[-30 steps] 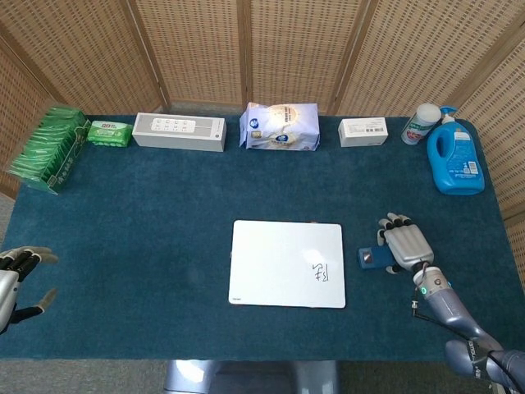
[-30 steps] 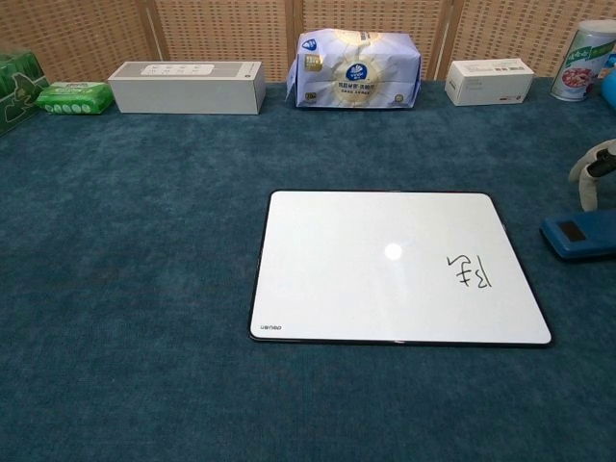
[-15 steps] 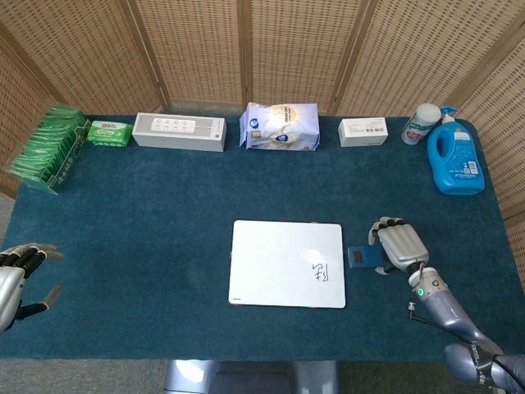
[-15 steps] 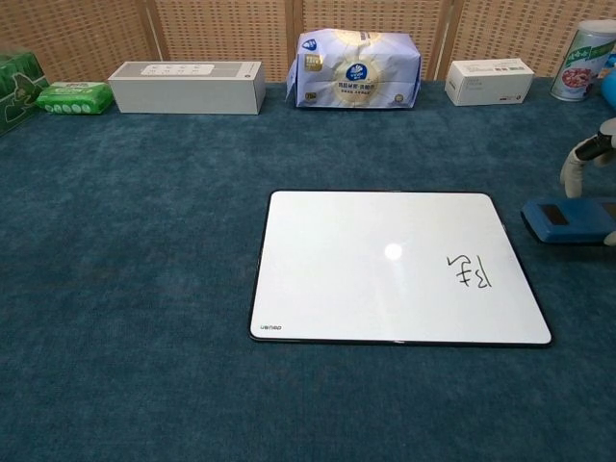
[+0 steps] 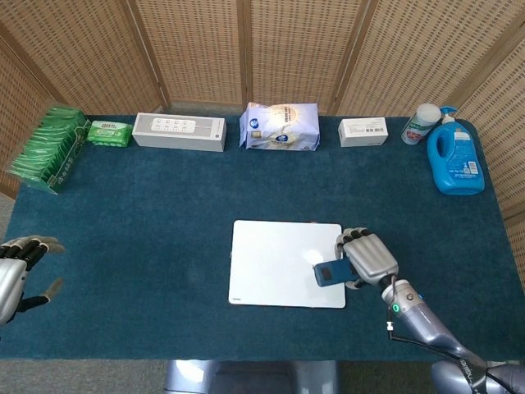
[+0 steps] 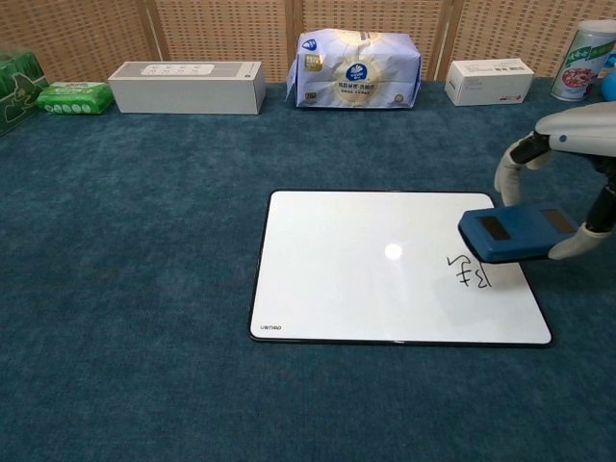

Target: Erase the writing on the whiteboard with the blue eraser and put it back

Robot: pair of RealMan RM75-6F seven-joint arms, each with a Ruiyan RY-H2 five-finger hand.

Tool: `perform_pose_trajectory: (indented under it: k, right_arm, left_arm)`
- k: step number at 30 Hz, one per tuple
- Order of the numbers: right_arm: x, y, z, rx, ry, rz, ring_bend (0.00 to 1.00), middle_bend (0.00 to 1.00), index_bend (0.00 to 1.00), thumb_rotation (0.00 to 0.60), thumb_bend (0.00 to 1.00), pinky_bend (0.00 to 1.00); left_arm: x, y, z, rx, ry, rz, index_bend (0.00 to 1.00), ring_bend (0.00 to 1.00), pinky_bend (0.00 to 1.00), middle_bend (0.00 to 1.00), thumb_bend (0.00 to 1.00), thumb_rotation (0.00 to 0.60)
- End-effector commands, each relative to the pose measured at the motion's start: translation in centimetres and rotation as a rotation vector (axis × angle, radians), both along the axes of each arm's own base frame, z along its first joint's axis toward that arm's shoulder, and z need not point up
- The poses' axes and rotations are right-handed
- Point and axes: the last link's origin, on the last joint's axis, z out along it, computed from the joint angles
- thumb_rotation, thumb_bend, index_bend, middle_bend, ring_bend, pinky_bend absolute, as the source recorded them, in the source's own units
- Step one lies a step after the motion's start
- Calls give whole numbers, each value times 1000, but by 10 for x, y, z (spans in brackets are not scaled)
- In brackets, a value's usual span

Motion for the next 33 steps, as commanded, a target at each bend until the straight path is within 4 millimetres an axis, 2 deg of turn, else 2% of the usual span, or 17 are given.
perform_pose_trajectory:
  k: [1, 6, 11, 15, 20, 33]
  right_arm:
    - [31, 4, -19, 12, -35, 68, 188, 297, 859, 600, 177, 199]
    - [46, 4, -38, 12, -40, 95, 117, 297, 853, 600, 176, 51]
    - [51, 2, -51, 5, -55, 110, 5, 246, 850, 600, 172, 0]
    - [51, -1, -57, -9, -56, 126, 0, 208, 849, 600, 174, 0]
    - [44, -5, -65, -19, -52, 134, 0, 163, 854, 600, 173, 0]
    - [6, -11, -77, -16, -44, 127, 0, 159, 852, 600, 163, 0]
  left_arm:
    - [-2, 0, 1, 2, -2, 4, 343, 248, 217, 306, 363, 600]
    - [-5, -2, 3, 5, -7, 11, 343, 248, 214, 306, 362, 600]
    - [-8, -5, 6, 8, -7, 18, 344, 248, 209, 306, 363, 600]
    - [-10, -6, 7, 11, -9, 22, 344, 248, 206, 306, 363, 600]
    - [-11, -7, 8, 9, -13, 26, 344, 248, 204, 306, 363, 600]
    - [-8, -11, 10, 15, -10, 23, 343, 248, 204, 306, 363, 600]
